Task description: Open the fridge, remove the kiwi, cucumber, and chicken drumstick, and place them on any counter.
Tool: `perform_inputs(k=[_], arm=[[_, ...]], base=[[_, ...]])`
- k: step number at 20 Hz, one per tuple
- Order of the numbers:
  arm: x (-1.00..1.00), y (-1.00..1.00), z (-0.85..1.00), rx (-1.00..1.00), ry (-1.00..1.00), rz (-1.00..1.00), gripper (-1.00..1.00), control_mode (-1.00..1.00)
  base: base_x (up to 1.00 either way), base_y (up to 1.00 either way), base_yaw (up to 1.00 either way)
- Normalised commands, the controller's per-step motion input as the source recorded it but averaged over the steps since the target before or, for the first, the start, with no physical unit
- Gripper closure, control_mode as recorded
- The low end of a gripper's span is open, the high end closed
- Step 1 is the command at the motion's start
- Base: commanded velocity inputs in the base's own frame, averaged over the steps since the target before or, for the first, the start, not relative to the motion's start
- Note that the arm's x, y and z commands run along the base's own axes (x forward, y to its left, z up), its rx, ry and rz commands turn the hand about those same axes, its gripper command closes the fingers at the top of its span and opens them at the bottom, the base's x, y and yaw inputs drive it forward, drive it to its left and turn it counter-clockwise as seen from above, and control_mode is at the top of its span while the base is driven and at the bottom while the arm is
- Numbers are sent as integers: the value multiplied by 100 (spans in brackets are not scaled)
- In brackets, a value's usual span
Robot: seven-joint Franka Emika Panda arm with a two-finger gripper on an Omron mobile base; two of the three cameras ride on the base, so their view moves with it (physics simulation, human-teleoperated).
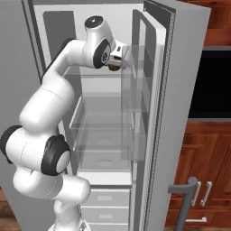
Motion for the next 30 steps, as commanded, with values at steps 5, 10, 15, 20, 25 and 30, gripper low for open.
perform_inputs(k=[5, 10, 15, 20, 25, 30], arm=[[29, 8, -16, 0, 0, 0, -100, -100], [40, 3, -2, 0, 0, 0, -100, -100], [41, 0, -2, 0, 0, 0, -100, -100], [4, -1, -23, 0, 7, 0, -100, -100], [-2, 0, -35, 0, 10, 0, -100, -100], [-10, 0, -45, 0, 11, 0, 100, -100]], base=[[0, 0, 0], [0, 0, 0], [0, 0, 0], [0, 0, 0], [0, 0, 0], [0, 0, 0]])
